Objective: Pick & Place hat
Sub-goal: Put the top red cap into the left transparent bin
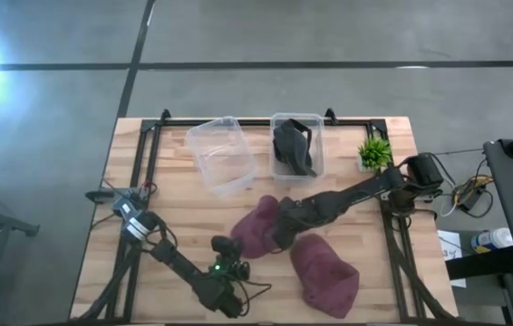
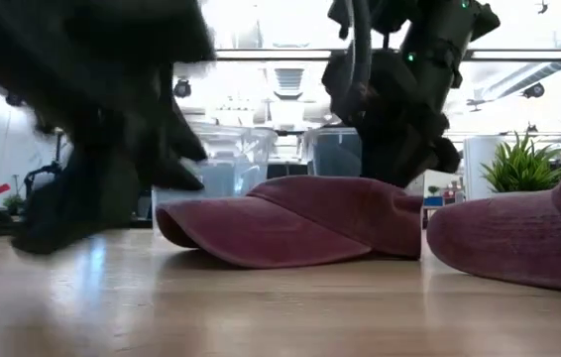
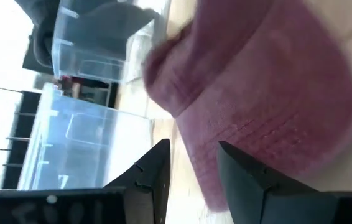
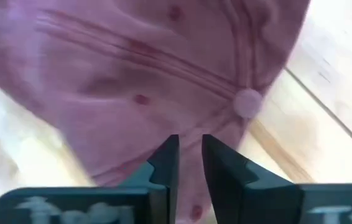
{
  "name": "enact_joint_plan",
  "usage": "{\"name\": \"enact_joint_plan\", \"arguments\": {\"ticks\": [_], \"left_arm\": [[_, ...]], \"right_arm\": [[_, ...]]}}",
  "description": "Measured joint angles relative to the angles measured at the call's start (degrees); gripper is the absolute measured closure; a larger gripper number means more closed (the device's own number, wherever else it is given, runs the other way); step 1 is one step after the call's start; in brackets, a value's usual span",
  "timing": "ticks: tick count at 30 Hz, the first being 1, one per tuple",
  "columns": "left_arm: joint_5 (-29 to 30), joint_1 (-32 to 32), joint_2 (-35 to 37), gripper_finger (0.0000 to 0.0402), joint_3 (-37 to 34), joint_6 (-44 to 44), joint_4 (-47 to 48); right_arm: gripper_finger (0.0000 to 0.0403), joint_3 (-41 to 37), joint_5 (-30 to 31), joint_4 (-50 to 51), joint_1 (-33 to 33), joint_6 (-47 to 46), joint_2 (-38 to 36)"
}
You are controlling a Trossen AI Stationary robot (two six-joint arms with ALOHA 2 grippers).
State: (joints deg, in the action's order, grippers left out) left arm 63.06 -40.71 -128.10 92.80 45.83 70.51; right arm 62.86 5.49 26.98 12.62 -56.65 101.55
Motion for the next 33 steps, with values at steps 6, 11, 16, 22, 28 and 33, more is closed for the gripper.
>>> {"name": "enact_joint_plan", "arguments": {"ticks": [6, 11, 16, 22, 28, 33], "left_arm": [[-5.55, -3.91, 8.87, 0.0275, -1.72, 1.13, -1.05], [-7.51, -4.65, 13.16, 0.0275, -11.17, -0.73, -14.32], [-7.67, -4.16, 14.04, 0.0275, -19.27, -9.66, -26.48], [-2.61, -2.56, 14.39, 0.0275, -24.76, -11.24, -28.58], [-2.36, -1.47, 14.68, 0.0275, -29.63, -16.89, -37.73], [-1.14, 0.66, 14.61, 0.0275, -31.01, -17.74, -41.19]], "right_arm": [[0.0326, 1.45, 0.02, -0.62, -0.05, 2.37, -0.23], [0.0320, 1.01, -0.10, -3.33, -0.02, 2.02, -0.23], [0.0316, 0.51, -1.00, -3.78, -0.02, 1.27, -0.23], [0.0319, 0.49, -1.22, -3.71, -0.02, 0.12, -0.23], [0.0313, 0.48, -1.59, -3.74, -0.08, 0.06, -0.23], [0.0312, 0.45, -2.60, -3.67, -0.26, 0.06, -0.23]]}}
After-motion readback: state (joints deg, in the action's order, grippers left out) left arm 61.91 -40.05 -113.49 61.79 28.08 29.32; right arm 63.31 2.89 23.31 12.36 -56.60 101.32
